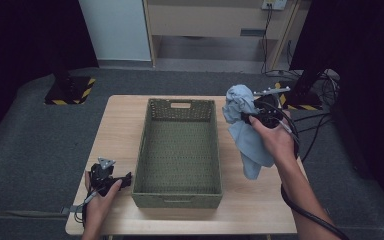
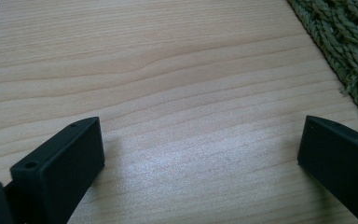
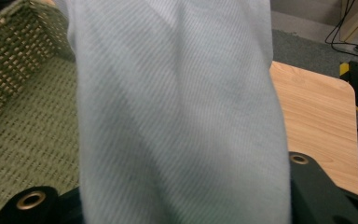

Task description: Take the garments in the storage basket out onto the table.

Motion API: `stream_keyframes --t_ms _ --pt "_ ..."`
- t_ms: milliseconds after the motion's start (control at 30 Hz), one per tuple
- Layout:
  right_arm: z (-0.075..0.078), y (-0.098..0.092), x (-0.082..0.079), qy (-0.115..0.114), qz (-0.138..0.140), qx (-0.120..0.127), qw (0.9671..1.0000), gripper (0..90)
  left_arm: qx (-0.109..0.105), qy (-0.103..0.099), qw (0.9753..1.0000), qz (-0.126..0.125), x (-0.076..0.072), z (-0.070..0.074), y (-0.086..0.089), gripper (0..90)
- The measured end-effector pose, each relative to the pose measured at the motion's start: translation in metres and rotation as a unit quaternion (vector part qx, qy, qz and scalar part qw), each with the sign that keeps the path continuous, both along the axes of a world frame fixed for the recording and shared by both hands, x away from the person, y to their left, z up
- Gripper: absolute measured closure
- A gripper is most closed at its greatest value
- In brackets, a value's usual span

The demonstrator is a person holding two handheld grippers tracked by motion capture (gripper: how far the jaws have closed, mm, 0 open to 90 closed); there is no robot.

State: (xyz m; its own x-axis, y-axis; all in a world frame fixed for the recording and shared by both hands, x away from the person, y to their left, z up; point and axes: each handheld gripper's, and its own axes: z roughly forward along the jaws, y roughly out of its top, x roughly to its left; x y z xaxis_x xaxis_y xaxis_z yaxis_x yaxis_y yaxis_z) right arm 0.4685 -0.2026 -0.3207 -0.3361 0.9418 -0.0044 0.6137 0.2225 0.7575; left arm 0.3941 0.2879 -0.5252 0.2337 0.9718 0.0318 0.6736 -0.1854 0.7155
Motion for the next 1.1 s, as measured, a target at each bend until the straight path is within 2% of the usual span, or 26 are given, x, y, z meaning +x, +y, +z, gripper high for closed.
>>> stream_keyframes --t_ms 467,1100 --pt "-0.013 -0.007 0.010 0.007 -0.011 -0.005 0.9999 56.6 0.000 0.000 1.0000 0.000 0.000 0.000 0.000 0.0" --pt "-0.047 -0.020 0.039 0.031 -0.035 -0.012 0.9988 56.5 0.000 0.000 1.0000 0.000 0.000 0.000 0.000 0.0"
